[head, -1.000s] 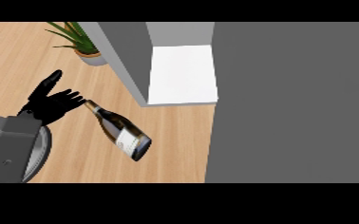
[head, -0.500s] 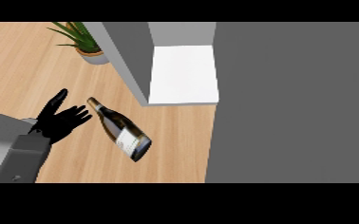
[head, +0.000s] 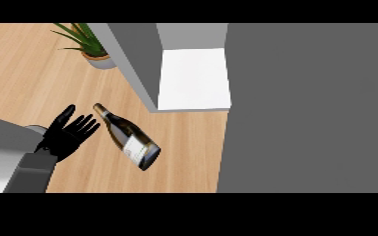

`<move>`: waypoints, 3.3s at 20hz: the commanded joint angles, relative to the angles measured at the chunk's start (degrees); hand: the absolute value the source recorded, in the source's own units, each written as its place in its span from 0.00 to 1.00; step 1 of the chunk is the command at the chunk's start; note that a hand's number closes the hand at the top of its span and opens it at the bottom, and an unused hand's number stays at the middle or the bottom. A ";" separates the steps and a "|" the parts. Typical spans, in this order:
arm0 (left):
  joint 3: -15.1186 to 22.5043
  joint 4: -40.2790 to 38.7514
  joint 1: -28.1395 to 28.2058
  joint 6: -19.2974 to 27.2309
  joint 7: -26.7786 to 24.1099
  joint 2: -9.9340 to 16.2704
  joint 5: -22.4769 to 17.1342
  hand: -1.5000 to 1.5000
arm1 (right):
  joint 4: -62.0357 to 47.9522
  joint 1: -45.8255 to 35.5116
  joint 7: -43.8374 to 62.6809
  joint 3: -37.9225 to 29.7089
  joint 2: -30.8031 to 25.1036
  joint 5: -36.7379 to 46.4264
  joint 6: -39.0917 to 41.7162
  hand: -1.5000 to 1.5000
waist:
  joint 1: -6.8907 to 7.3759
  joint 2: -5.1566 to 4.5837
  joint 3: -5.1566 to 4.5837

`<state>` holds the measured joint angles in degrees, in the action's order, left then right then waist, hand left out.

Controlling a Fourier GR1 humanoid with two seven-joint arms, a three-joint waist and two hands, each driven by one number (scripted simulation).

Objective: Pick up the wine, place it into the cabinet and close the cabinet

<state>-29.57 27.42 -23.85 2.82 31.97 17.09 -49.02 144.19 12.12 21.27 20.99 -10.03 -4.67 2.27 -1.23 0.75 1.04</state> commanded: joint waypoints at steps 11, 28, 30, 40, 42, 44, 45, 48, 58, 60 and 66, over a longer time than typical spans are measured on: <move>1.95 -0.71 5.00 -2.31 -0.26 -11.31 -1.00 0.00 | 9.62 1.61 3.62 -0.63 -1.41 -3.20 -0.55 0.00 | -0.50 -0.37 -1.09; 3.08 5.65 7.15 6.37 -2.03 -16.77 -4.40 0.00 | 8.15 0.63 2.86 1.77 -0.36 -0.29 -2.44 0.00 | -0.71 -0.29 -1.10; 3.63 5.97 8.33 6.48 -1.77 -16.78 -6.26 0.00 | 8.52 0.45 4.02 0.25 -1.48 -2.26 -1.82 0.00 | -0.54 -0.27 -1.07; 5.55 6.02 8.33 12.42 -6.48 -16.81 -15.01 0.00 | 8.50 0.68 2.90 1.99 -1.22 -2.09 -1.57 0.00 | -1.44 -0.19 -1.09; 6.17 6.33 8.50 13.29 -5.59 -16.80 -16.72 0.00 | 6.62 -1.62 3.48 1.51 -1.00 -0.96 -2.03 0.00 | -0.73 -0.35 -1.14; 7.27 5.85 5.84 14.21 -7.05 -16.80 -19.39 0.00 | 6.77 -0.65 3.36 1.69 -0.94 -1.45 -2.13 0.00 | -1.86 -0.39 -1.16; 7.65 6.33 7.11 14.29 -7.08 -16.80 -18.99 0.00 | 8.35 -1.15 4.50 1.71 -1.76 -2.01 -1.50 0.00 | -1.58 -0.35 -1.16; 9.44 7.96 6.65 15.34 -7.70 -16.79 -20.64 0.00 | 5.88 -1.87 3.15 0.39 -1.11 -2.15 -1.88 0.00 | -0.64 -0.50 -1.08; 17.95 10.23 4.86 18.54 -14.12 -16.79 -25.06 1.00 | 8.69 0.31 3.65 1.76 -1.93 -1.32 -1.25 0.00 | -1.22 -0.35 -1.12; 18.01 11.37 3.93 20.76 -16.16 -16.80 -25.10 1.00 | 9.97 0.58 4.72 0.51 -1.48 -1.80 -2.40 0.00 | -0.74 -0.41 -1.09; 25.39 20.63 6.67 5.23 -32.48 -10.20 -13.11 1.00 | 5.16 -1.51 2.80 0.43 -0.51 -1.06 -2.52 0.00 | 0.08 0.53 -0.92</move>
<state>-8.63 43.37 -17.67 15.99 8.24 3.99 -69.42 143.34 9.51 21.87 21.47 -10.54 -3.71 0.32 -1.19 0.79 0.50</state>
